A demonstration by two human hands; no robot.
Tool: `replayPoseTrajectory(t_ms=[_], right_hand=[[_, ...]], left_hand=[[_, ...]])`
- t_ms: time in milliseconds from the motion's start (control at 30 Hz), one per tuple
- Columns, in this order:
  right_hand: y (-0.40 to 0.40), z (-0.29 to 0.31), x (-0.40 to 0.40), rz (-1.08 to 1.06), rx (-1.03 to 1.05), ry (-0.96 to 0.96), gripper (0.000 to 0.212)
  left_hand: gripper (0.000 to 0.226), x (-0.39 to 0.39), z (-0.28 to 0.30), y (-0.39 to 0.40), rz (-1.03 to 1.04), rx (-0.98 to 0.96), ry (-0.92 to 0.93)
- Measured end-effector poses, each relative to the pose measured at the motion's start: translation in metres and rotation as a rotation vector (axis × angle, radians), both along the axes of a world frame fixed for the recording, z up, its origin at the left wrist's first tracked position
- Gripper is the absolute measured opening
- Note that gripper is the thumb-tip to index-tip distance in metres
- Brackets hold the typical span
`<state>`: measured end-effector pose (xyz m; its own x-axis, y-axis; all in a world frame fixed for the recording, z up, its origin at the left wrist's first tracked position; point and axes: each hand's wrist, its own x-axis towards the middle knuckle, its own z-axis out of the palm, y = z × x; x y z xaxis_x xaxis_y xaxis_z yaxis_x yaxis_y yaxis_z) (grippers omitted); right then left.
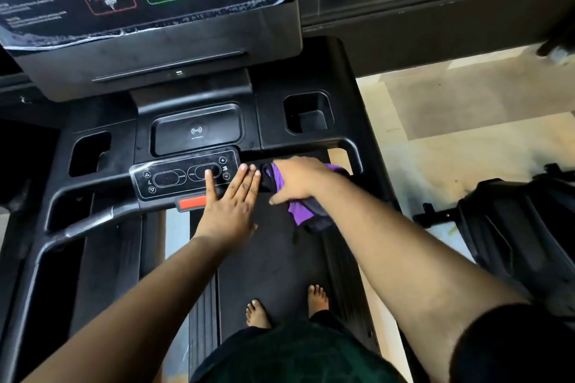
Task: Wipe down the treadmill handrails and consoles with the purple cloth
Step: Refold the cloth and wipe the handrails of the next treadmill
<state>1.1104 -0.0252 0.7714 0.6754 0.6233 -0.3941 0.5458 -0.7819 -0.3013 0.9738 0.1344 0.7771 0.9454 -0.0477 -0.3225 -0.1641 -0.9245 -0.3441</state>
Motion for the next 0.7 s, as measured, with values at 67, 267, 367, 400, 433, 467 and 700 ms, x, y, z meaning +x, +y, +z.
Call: replayPoseTrajectory(t_ms=[67, 267, 367, 400, 433, 467, 700], right_hand=[[-0.002, -0.008, -0.014, -0.046, 0.040, -0.166, 0.074], [-0.034, -0.025, -0.032, -0.055, -0.015, -0.367, 0.082], [-0.038, -0.005, 0.003, -0.053, 0.006, 0.008, 0.089], [-0.038, -0.006, 0.001, -0.063, 0.016, 0.000, 0.088], [-0.038, -0.008, -0.006, -0.092, 0.016, -0.077, 0.088], [-0.043, -0.015, -0.017, -0.156, 0.023, -0.201, 0.089], [-0.062, -0.039, -0.048, -0.255, -0.120, -0.453, 0.094]], left_hand=[[0.107, 0.001, 0.004, -0.001, 0.007, 0.007, 0.025], [0.105, 0.003, 0.010, 0.001, -0.013, 0.027, 0.045], [0.108, 0.004, 0.009, 0.001, 0.015, -0.018, 0.049], [0.109, 0.004, 0.008, 0.001, 0.020, -0.020, 0.037], [0.109, 0.003, 0.008, 0.004, 0.018, -0.012, 0.027], [0.108, 0.003, 0.008, 0.003, 0.008, -0.004, 0.027], [0.111, 0.001, 0.002, 0.001, 0.014, -0.041, 0.016]])
